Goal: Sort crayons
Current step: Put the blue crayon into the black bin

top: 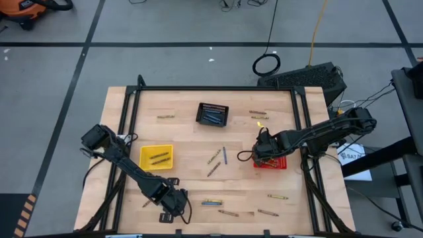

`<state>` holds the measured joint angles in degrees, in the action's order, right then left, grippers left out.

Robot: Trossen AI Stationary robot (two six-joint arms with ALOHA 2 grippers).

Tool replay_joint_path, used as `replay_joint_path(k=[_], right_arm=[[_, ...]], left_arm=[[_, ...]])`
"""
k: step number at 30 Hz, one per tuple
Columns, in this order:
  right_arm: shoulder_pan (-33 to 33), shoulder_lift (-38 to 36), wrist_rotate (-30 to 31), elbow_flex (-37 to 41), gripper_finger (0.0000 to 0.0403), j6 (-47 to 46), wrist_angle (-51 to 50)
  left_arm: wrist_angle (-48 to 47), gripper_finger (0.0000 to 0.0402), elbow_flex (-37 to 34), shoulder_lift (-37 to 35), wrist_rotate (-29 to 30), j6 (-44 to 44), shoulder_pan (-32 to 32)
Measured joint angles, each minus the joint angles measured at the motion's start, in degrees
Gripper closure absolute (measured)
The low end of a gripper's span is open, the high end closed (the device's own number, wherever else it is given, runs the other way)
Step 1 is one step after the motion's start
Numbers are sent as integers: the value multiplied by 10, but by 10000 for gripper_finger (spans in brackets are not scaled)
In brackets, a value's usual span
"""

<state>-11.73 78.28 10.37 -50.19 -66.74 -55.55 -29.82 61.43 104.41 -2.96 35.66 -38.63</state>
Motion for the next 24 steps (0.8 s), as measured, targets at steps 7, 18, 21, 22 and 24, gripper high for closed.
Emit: replay_joint_path(k=[7, 18, 21, 22, 24], right_arm=[[0, 0, 0, 0, 273, 1, 0], [0, 0, 1, 0, 273, 0, 0], [0, 0, 1, 0, 273, 0, 0], [0, 0, 1, 0, 273, 0, 0], [0, 0, 1, 0, 273, -1, 1]], left_arm=[[0, 307, 3, 18, 16, 0, 8], [0, 368, 3, 20, 20, -55, 19], [-7, 392, 11, 21, 19, -76, 18], [-12, 392, 16, 21, 19, -83, 18], [-22, 392, 25, 23, 20, -103, 19]])
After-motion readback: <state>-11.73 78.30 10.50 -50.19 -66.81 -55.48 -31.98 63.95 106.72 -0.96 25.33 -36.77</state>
